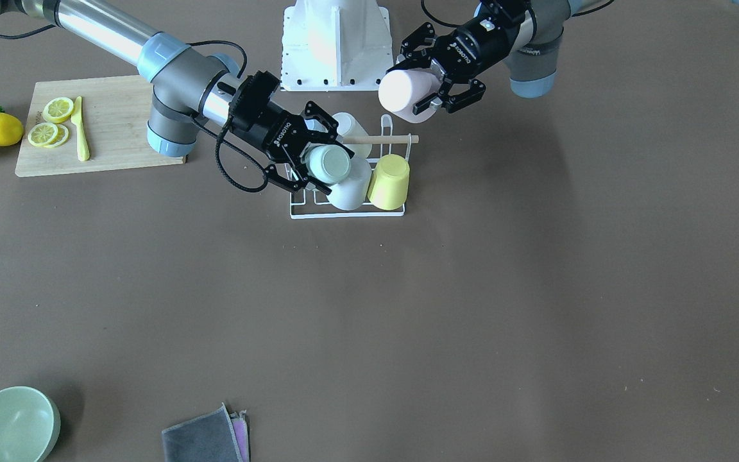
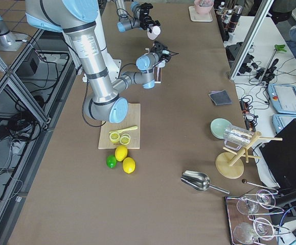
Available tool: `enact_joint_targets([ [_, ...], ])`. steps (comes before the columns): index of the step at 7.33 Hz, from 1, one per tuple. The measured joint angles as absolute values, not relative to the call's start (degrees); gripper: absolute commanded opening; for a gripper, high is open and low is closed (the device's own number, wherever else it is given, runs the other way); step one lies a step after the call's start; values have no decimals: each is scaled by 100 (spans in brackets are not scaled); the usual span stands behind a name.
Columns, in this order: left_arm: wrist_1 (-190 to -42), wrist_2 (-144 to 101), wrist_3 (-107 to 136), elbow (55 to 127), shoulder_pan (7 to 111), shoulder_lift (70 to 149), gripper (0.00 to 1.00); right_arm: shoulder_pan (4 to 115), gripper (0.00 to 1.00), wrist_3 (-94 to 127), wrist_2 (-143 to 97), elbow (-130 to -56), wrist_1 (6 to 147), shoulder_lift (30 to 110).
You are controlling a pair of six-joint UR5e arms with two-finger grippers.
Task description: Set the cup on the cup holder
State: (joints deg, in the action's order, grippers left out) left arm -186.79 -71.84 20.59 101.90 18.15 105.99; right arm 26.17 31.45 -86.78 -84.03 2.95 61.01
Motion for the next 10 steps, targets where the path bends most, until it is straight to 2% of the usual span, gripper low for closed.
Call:
enact_joint_targets([
  [5, -18674, -6873, 1807, 9890, 1388, 10849, 0, 2627, 0, 3000, -8700, -8413, 258, 6185],
  [6, -18678, -6813, 1765, 9856, 1347, 10849, 0, 2628, 7, 3003, -8703, -8421, 256, 6189],
  [7, -18682, -6750, 1747, 9797, 1328, 10850, 0, 2628, 21, 3003, -8705, -8434, 253, 6196],
  [8, -18684, -6663, 1731, 9733, 1313, 10849, 0, 2628, 85, 3004, -8701, -8444, 230, 6198],
  [9, -18685, -6601, 1715, 9676, 1293, 10849, 0, 2628, 100, 3025, -8694, -8442, 166, 6202],
  [10, -18686, -6572, 1709, 9625, 1279, 10854, 0, 2626, 100, 3077, -8688, -8433, 70, 6227],
])
